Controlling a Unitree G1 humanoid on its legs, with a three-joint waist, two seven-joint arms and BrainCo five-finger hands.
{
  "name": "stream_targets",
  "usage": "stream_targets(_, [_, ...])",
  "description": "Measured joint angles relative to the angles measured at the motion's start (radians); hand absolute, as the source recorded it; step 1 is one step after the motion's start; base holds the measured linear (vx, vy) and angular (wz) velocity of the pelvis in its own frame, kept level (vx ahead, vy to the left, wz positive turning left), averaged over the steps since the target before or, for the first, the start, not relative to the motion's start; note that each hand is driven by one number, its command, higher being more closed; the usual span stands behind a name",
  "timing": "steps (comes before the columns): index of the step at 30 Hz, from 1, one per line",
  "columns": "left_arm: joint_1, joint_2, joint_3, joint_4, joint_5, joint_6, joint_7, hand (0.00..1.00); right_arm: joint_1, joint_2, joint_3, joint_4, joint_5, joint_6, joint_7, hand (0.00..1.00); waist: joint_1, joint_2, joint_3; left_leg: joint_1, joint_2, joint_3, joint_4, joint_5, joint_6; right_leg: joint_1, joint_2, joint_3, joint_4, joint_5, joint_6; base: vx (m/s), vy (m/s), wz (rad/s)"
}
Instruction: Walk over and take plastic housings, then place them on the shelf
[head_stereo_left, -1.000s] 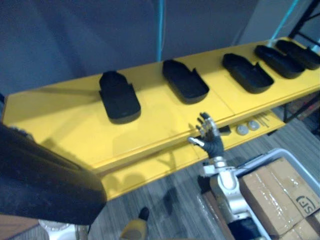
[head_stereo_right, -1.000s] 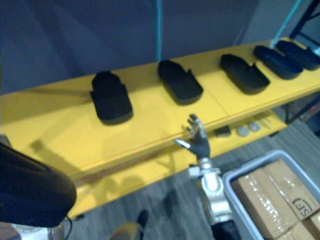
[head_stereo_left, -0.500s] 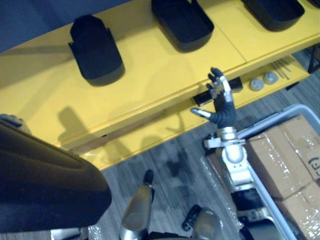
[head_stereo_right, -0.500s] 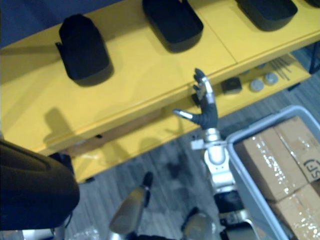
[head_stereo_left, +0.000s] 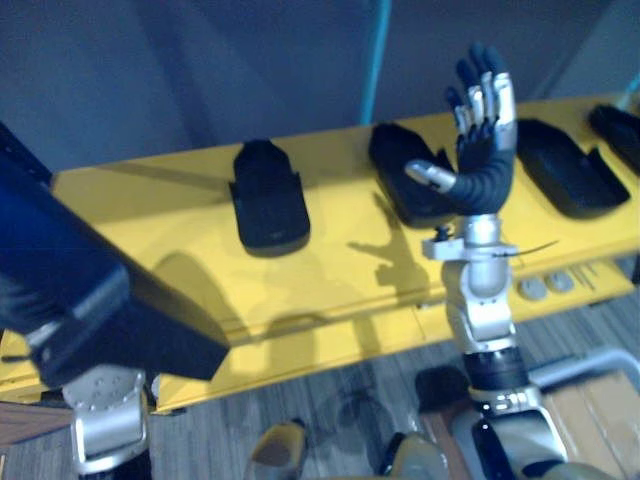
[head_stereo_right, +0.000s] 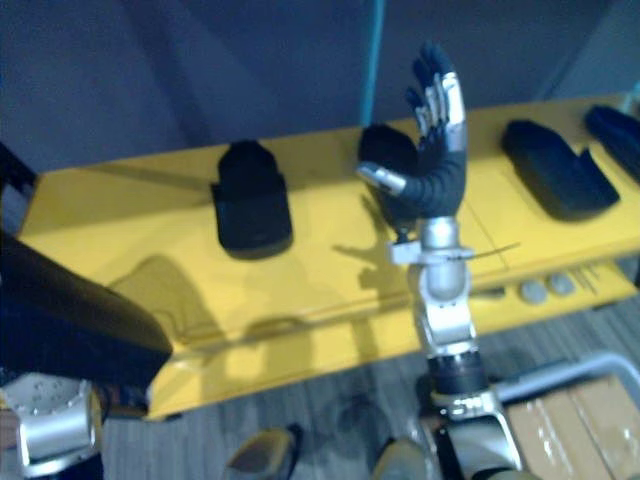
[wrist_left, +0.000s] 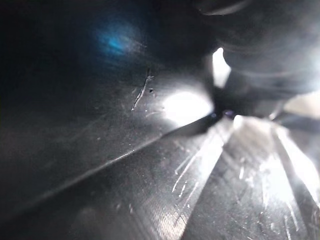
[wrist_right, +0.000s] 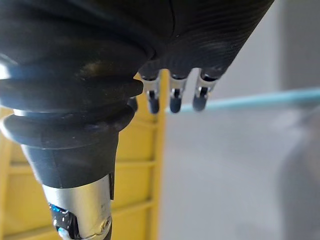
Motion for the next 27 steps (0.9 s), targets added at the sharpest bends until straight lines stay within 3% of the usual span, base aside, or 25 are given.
stream_targets(1, [0.009, -0.007, -0.001, -0.001, -0.004, 0.003, -0.003, 1.00, 0.006, 0.000, 0.000, -0.019, 0.000, 0.012, 0.000, 0.00, -0.002, -0.016, -0.010, -0.002, -0.006, 0.003, 0.009, -0.008, -0.012, 0.008, -0.003, 0.002, -0.037, 0.035, 0.000, 0.36, -0.301, 1.26])
stream_targets(2, [0.029, -0.044, -0.009, -0.001, -0.022, 0.004, -0.021, 1.00, 0.015, -0.006, 0.000, -0.044, -0.001, 0.032, 0.001, 0.00, -0.006, -0.013, -0.027, 0.000, 0.013, 0.003, 0.028, -0.038, -0.036, 0.035, -0.002, -0.027, -0.039, 0.078, 0.045, 0.34, -0.309, 0.96])
stream_targets(4, [0.085, -0.096, -0.014, -0.016, -0.025, 0.013, -0.028, 1.00, 0.019, -0.007, 0.020, -0.045, -0.001, 0.057, 0.001, 0.00, 0.021, 0.018, -0.053, 0.004, 0.076, 0.041, 0.038, -0.045, -0.050, 0.059, 0.042, -0.069, -0.026, 0.054, 0.009, 0.31, -0.273, 0.51])
stream_targets(7, [0.128, -0.103, -0.011, -0.019, -0.026, 0.032, -0.028, 1.00, 0.018, -0.008, 0.033, -0.045, 0.018, 0.066, 0.004, 0.00, 0.025, 0.043, -0.068, 0.031, 0.129, 0.107, 0.002, -0.014, -0.102, 0.094, 0.073, -0.096, -0.019, 0.033, -0.025, 0.24, -0.197, 0.27])
stream_targets(9, [0.116, -0.100, -0.013, -0.014, -0.025, 0.032, -0.038, 1.00, 0.023, -0.040, 0.008, -0.047, 0.018, 0.064, 0.016, 0.00, 0.001, 0.048, -0.074, 0.045, 0.151, 0.214, -0.030, 0.016, -0.099, 0.167, 0.069, -0.156, -0.078, 0.032, -0.027, 0.15, -0.109, 0.53])
stream_targets(12, [0.067, -0.087, -0.009, 0.024, -0.022, 0.038, -0.041, 1.00, 0.053, -0.092, -0.090, -0.100, 0.024, 0.053, 0.044, 0.00, -0.015, 0.049, -0.098, 0.059, 0.150, 0.247, -0.096, 0.037, -0.081, 0.215, 0.064, -0.218, -0.135, 0.034, -0.023, 0.07, -0.019, 0.72])
stream_targets(15, [0.057, -0.034, 0.023, 0.068, 0.026, 0.139, -0.026, 1.00, 0.059, -0.125, -0.169, -0.124, 0.040, 0.041, 0.044, 0.00, -0.015, 0.026, -0.119, 0.066, 0.125, 0.244, -0.166, 0.093, -0.082, 0.231, 0.040, -0.249, -0.176, 0.045, -0.005, 0.02, 0.004, 0.38])
stream_targets(16, [0.060, -0.005, 0.053, 0.093, 0.063, 0.182, -0.026, 1.00, 0.066, -0.152, -0.209, -0.130, 0.048, 0.041, 0.044, 0.00, -0.018, 0.024, -0.120, 0.079, 0.118, 0.241, -0.190, 0.104, -0.076, 0.252, 0.036, -0.262, -0.198, 0.049, 0.001, 0.00, -0.005, 0.35])
stream_targets(18, [0.088, 0.031, 0.137, 0.102, 0.094, 0.226, -0.030, 1.00, 0.118, -0.182, -0.285, -0.172, 0.057, 0.039, 0.042, 0.00, -0.027, 0.024, -0.132, 0.079, 0.112, 0.230, -0.216, 0.117, -0.072, 0.262, 0.033, -0.284, -0.220, 0.054, 0.009, 0.00, -0.001, 0.36])
stream_targets(23, [0.208, 0.167, 0.426, 0.203, 0.109, 0.282, -0.117, 1.00, 0.294, -0.203, -0.452, -0.241, 0.057, 0.016, 0.010, 0.00, -0.034, 0.036, -0.173, 0.091, 0.111, 0.250, -0.280, 0.134, -0.059, 0.264, 0.031, -0.297, -0.247, 0.063, 0.024, 0.00, 0.005, 0.09])
stream_targets(27, [0.250, 0.301, 0.489, 0.391, 0.143, 0.319, -0.228, 1.00, 0.340, -0.209, -0.470, -0.241, 0.062, 0.028, 0.007, 0.00, -0.031, 0.058, -0.197, 0.109, 0.112, 0.304, -0.308, 0.140, -0.053, 0.246, 0.032, -0.254, -0.259, 0.070, 0.034, -0.03, 0.025, -0.25])
